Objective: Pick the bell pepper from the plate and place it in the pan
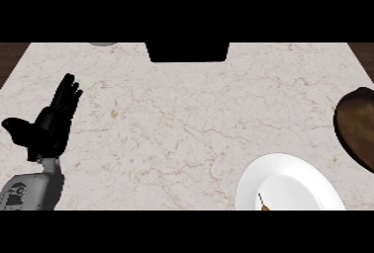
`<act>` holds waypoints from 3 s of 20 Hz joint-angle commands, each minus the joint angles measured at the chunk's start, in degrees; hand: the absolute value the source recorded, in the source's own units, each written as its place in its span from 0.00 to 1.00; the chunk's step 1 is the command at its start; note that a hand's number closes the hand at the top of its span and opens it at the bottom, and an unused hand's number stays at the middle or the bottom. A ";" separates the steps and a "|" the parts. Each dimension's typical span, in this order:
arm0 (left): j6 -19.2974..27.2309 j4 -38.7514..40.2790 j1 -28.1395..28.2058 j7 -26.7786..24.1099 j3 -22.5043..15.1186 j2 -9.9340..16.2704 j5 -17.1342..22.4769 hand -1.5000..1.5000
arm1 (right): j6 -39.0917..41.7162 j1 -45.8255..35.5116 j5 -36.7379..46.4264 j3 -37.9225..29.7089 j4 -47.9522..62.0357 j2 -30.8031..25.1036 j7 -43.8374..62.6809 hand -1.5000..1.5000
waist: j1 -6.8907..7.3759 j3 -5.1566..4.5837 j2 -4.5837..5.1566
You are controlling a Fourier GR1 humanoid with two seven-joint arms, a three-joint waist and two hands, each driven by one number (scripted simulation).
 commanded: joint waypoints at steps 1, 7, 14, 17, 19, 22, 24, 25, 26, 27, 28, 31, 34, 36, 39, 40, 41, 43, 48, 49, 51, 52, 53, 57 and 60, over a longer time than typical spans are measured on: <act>-0.25 0.98 -1.88 0.64 -0.50 -0.23 -0.25 0.50 | 3.91 -7.71 -14.81 -9.29 7.57 -2.18 3.69 1.00 | 1.12 0.05 0.28; -0.31 3.63 -1.24 -2.84 -1.53 -1.98 -1.28 0.50 | 5.18 -24.51 -12.80 -14.73 32.82 -12.19 0.62 1.00 | 1.97 0.09 0.41; -2.61 2.65 -1.23 -3.34 -0.73 -0.18 -0.37 0.50 | -7.41 -41.52 3.98 -6.58 57.94 -13.94 -8.39 1.00 | 4.13 0.19 0.82; 1.09 2.23 -4.32 -0.52 -3.13 -3.35 -2.72 0.50 | -9.17 -49.53 6.37 -6.26 71.29 -16.80 -12.19 1.00 | 4.47 0.28 1.03; -0.75 3.87 -5.93 -0.38 -1.04 -1.40 -1.05 0.50 | -10.34 -54.41 7.66 -5.28 79.89 -16.57 -14.95 1.00 | 4.19 0.25 1.04; -0.22 4.58 -6.03 -0.52 -2.31 -2.57 -2.03 0.50 | -14.05 -58.19 8.46 -5.88 90.25 -14.77 -21.77 1.00 | 4.40 0.38 1.26; -1.19 4.67 -4.56 -2.53 -1.86 -2.14 -1.57 0.50 | -15.65 -61.79 9.80 -5.54 96.01 -14.69 -23.79 1.00 | 4.85 0.40 1.37; -0.48 2.94 -3.59 -2.00 -2.07 -3.12 -1.30 0.50 | -13.54 -63.32 11.09 -4.52 99.58 -16.74 -25.10 1.00 | 4.33 0.32 1.04; -0.66 3.44 -1.94 -3.63 -2.99 -3.52 -2.06 0.50 | -8.37 -63.58 5.55 -6.58 98.67 -13.01 -22.94 1.00 | 5.00 0.40 1.21; -0.72 3.09 -5.41 0.23 -1.56 -2.44 -0.82 0.50 | -10.50 -63.65 8.47 -5.43 102.86 -13.69 -24.72 1.00 | 4.67 0.43 1.28; -0.47 2.79 -3.84 -1.04 -2.65 -2.87 -2.00 0.50 | -9.22 -66.65 10.40 -3.74 104.88 -14.41 -21.51 0.00 | 5.13 0.37 1.28; -0.51 2.46 -6.24 0.45 -2.44 -2.70 -1.57 0.50 | 1.68 -66.15 10.58 -1.03 108.16 -14.01 -20.70 0.00 | 5.28 0.45 1.46; -0.91 1.42 -5.03 0.90 -1.91 -2.11 -1.14 0.50 | 3.57 -69.14 10.78 -1.22 112.97 -13.38 -24.21 0.00 | 4.95 0.44 1.24; -1.94 3.80 -4.28 -2.00 -1.04 -2.01 -0.42 0.50 | 2.69 -70.87 11.53 -1.71 115.62 -15.16 -26.61 0.00 | 4.71 0.43 1.50; -0.20 3.38 -3.83 -1.80 -2.14 -3.15 -2.12 0.50 | 3.74 -71.71 8.18 -5.29 117.10 -15.79 -31.48 0.00 | 3.81 0.44 1.30; -0.79 2.91 -1.41 -2.49 -1.62 -2.49 -1.86 0.50 | 4.10 -70.67 6.77 -6.48 117.12 -15.11 -33.94 0.00 | 3.33 0.36 0.96; -0.05 3.81 -3.94 -1.81 -0.94 -2.46 -1.83 0.50 | 5.76 -71.15 6.11 -7.47 117.88 -17.70 -34.85 0.00 | 3.19 0.41 1.15; -0.43 1.56 -2.69 -0.85 -1.21 -2.33 -1.44 0.50 | 8.25 -69.56 2.77 -10.72 119.41 -18.24 -37.40 0.00 | 2.99 0.44 0.93; -1.36 2.47 -2.45 -2.43 -0.13 -0.95 -1.34 0.50 | 22.39 -67.99 -1.48 -13.96 122.21 -24.88 -37.18 0.00 | 2.18 0.39 0.77; -0.30 0.34 -1.14 -0.42 0.09 -1.18 -1.25 0.50 | 26.38 -65.96 -2.16 -14.19 122.30 -26.23 -38.39 0.00 | 1.77 0.39 0.34; -0.99 2.32 -3.86 -0.14 1.35 -0.16 -0.43 0.50 | 31.84 -64.11 -2.31 -13.58 121.85 -27.60 -39.77 0.00 | 0.65 0.44 0.49; -0.64 2.24 -1.83 -0.16 0.83 -0.88 -0.75 0.50 | 32.95 -63.83 -3.41 -14.20 121.60 -26.86 -40.25 0.00 | 0.77 0.40 0.29; 0.95 2.46 -2.12 -0.68 0.09 -2.09 -1.98 0.50 | 34.40 -61.33 -3.15 -13.52 120.76 -26.95 -42.41 0.00 | -0.27 0.39 0.13; 1.06 1.90 0.19 -1.37 0.91 -2.03 -1.50 0.50 | 40.32 -58.06 -5.60 -14.26 118.84 -31.10 -42.59 0.00 | -1.36 0.39 -0.44; 0.56 0.55 0.42 0.46 1.61 -0.53 -1.23 0.50 | 41.46 -54.88 -7.33 -14.63 116.81 -32.41 -43.63 0.00 | -1.90 0.49 -0.81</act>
